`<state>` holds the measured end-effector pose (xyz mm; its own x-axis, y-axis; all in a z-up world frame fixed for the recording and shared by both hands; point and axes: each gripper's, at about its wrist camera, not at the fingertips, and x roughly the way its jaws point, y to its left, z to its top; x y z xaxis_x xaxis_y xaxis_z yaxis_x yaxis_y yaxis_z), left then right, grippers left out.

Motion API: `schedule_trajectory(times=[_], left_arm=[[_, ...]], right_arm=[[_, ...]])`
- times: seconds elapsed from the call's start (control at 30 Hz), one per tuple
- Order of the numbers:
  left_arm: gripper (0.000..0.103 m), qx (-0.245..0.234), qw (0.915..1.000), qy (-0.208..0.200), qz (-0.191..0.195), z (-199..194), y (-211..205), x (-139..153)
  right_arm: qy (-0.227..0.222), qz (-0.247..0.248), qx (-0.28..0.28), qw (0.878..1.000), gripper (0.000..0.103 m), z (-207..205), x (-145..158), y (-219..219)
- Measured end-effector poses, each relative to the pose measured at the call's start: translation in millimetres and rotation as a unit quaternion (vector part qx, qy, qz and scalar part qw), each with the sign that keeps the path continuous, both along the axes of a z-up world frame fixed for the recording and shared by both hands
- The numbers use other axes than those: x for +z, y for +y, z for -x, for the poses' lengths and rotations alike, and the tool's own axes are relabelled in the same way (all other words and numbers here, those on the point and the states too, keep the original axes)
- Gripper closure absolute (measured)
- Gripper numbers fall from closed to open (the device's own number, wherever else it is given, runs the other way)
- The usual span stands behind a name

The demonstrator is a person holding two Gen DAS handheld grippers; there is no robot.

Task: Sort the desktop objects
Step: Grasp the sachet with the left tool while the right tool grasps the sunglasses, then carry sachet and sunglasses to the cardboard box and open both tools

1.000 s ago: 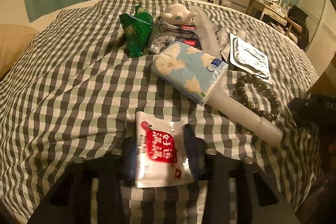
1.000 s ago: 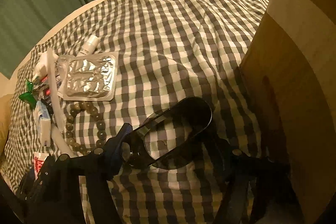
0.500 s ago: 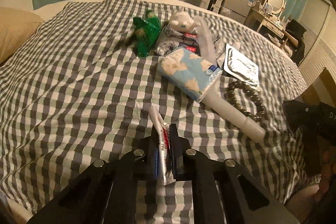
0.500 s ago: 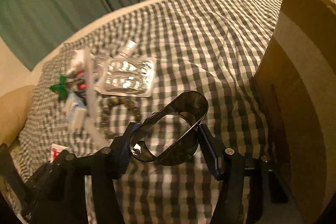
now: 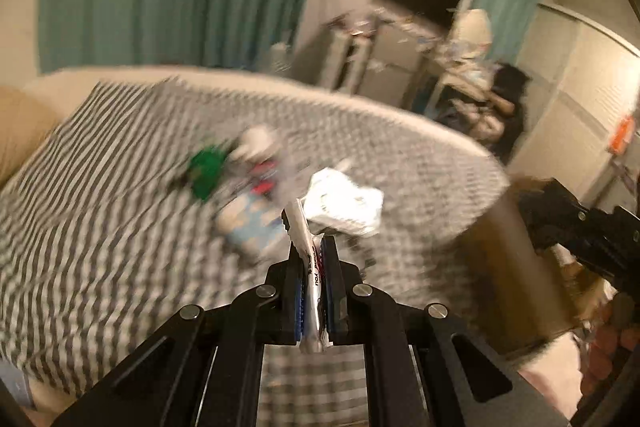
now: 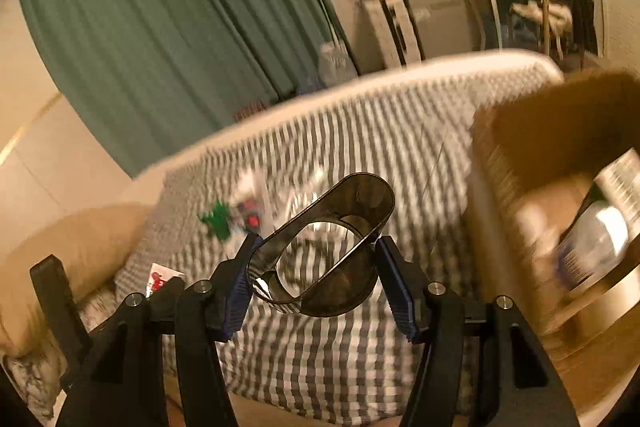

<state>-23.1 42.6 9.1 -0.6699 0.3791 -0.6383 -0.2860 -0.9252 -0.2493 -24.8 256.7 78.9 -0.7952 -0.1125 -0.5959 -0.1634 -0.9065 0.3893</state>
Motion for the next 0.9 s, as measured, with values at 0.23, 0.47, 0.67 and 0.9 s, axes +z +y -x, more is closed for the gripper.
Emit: schedule_trajectory(times=[0.23, 0.47, 0.67, 0.9], left_arm=[[0.095, -0.126, 0.9897, 0.062, -0.03, -21, 113, 80], [0.095, -0.227, 0.9721, 0.042, -0.041, -35, 231, 87], [0.092, -0.274, 0.9615, -0.024, 0.011, -37, 290, 46], [0.017, -0.242, 0.9689, -0.036, 0.038, -34, 276, 30]], right_arm=[[0.042, -0.034, -0.076, 0.996, 0.06, -48, 68, 81], [-0.02, -0.041, -0.115, 0.992, 0.075, -59, 40, 145], [-0.037, -0.032, -0.13, 0.99, 0.073, -71, 16, 169], [-0.015, -0.062, -0.143, 0.988, 0.031, -80, 21, 168]])
